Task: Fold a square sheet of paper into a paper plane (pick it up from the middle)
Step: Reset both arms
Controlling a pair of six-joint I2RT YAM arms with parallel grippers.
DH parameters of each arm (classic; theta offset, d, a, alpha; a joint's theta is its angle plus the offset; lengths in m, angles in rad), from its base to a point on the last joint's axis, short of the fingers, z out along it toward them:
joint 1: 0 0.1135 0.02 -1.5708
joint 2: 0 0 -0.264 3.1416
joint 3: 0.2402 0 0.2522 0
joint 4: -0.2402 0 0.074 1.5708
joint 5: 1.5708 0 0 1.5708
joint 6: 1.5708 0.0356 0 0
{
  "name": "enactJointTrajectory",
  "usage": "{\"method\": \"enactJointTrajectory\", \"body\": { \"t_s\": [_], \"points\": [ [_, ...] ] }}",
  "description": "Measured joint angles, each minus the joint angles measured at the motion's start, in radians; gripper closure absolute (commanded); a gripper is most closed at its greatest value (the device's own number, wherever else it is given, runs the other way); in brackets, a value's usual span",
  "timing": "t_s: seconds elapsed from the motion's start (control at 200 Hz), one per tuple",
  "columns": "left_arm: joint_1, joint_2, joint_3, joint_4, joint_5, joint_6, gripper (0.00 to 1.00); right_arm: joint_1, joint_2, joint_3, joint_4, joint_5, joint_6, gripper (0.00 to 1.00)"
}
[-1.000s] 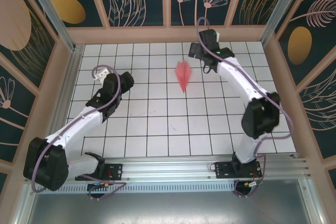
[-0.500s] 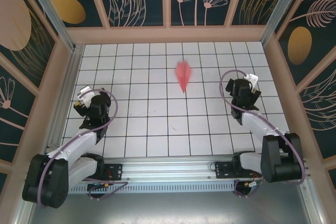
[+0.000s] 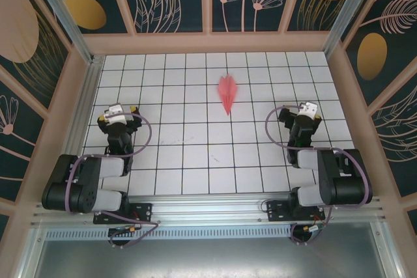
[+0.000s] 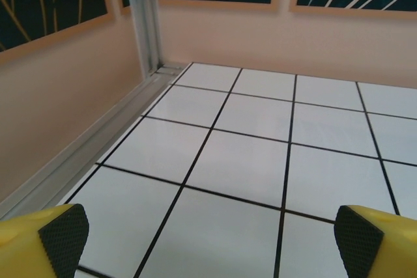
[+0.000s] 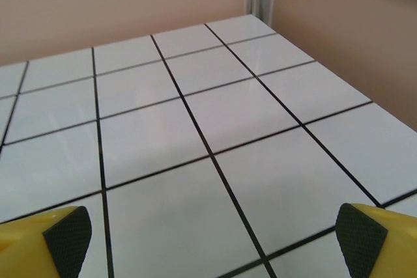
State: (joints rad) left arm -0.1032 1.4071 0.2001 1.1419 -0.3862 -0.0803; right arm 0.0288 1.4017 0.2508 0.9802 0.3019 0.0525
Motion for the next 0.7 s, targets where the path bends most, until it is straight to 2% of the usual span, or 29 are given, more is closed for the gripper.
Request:
{"method": "enactJointTrajectory", "body": {
  "t_s": [0.265,0.701],
  "points": [
    [0.03,0.127,-0.018,0.194,0.09,0.021,0.01,-0.023,0.124,-0.015,0.177,-0.128,-0.017,0.01],
    [0.031,0.137,-0.018,0.257,0.045,0.016,0.01,-0.029,0.127,-0.023,0.229,-0.173,-0.019,0.01]
  ]
}}
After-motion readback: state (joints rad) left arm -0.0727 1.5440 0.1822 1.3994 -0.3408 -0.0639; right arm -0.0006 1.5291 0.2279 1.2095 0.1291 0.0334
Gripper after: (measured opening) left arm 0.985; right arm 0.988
